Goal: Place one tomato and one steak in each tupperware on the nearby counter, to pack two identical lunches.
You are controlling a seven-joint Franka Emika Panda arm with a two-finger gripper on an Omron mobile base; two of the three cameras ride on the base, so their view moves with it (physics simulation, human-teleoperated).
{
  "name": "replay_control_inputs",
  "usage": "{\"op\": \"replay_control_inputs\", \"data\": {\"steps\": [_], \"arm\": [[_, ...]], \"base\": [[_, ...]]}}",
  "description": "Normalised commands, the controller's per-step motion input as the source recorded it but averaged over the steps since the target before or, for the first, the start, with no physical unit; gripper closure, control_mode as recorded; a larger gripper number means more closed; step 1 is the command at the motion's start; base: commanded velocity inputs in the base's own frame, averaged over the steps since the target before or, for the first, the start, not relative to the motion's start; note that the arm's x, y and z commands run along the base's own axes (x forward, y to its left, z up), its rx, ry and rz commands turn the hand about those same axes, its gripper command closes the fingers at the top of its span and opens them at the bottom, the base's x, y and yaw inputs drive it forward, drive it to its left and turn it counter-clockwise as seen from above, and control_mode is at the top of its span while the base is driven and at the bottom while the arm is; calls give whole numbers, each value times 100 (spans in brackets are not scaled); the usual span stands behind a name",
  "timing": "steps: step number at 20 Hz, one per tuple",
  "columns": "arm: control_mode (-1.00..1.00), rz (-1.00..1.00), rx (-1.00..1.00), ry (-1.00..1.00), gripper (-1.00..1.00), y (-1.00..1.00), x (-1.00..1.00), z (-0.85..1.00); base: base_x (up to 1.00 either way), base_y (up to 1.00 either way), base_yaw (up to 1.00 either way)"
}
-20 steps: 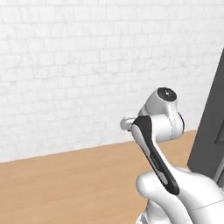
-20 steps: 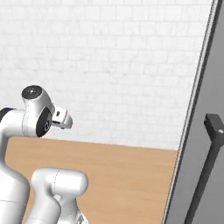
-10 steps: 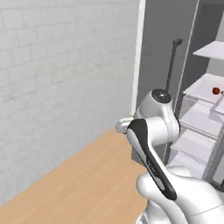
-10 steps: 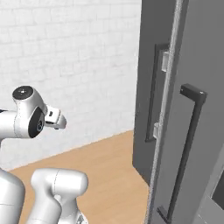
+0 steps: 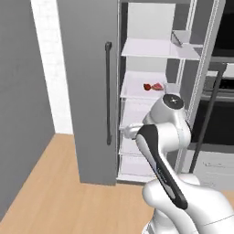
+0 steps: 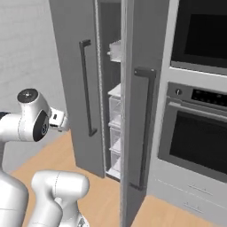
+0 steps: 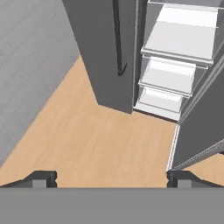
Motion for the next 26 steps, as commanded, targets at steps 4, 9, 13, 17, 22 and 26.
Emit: {"op": "replay_control_inputs", "data": {"steps": [4,9,13,17,22,26], "arm": [[100,0,0,0,-100,0,0,0],[100,0,0,0,-100,0,0,0],[100,0,0,0,-100,0,0,0],[100,0,0,0,-100,0,0,0],[100,0,0,0,-100,0,0,0],[100,0,0,0,-100,0,0,0]], "base": [[29,100,-66],[44,84,-77],[52,84,-65],[57,23,-18],[34,1,-3],[44,-13,-7]]}}
